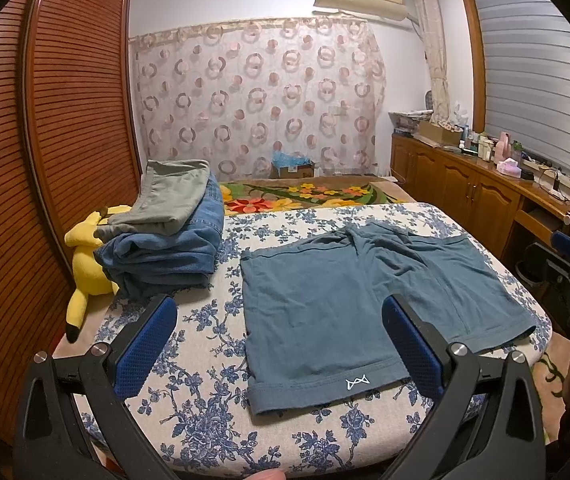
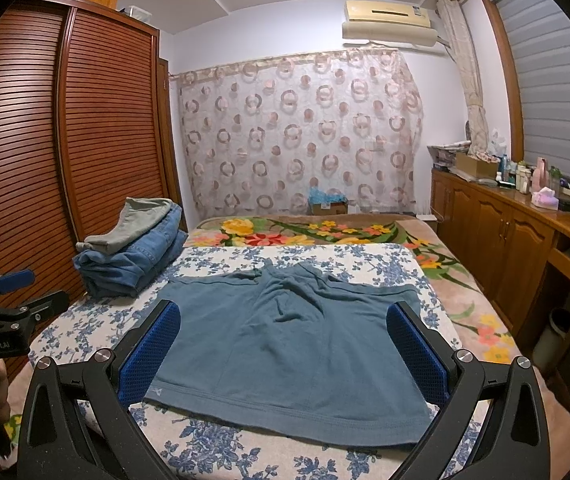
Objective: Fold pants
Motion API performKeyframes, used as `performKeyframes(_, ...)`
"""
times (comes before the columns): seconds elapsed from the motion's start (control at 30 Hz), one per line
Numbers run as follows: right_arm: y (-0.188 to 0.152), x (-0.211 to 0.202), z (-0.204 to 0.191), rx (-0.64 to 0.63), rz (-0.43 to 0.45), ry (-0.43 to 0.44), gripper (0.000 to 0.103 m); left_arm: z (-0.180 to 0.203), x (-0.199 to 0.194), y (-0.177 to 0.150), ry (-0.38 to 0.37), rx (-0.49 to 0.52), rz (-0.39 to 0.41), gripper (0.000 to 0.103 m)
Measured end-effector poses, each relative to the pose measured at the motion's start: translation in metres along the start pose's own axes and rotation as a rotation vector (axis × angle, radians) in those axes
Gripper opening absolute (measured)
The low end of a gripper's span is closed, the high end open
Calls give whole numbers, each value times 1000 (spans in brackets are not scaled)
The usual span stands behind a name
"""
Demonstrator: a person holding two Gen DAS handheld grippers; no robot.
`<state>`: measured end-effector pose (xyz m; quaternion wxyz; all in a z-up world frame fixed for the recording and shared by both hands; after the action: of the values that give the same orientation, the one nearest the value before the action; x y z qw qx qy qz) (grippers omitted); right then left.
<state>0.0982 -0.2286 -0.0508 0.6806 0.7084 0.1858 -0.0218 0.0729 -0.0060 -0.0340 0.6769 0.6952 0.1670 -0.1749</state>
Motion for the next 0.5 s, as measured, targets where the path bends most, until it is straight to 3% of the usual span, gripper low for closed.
performKeyframes(0.5,-4,11,7,22,-50,-29,103,7,46,-18,-57,64,-98,103)
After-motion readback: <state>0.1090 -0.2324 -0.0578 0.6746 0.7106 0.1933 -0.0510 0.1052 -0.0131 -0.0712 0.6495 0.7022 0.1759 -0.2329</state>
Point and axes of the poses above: each gripper's, at about its wrist camera, not at the fingertips, and x roughly the way its jaws point, z to its right, y to its top, the point moved 9 cm from there along x, roughly the way its jaws point
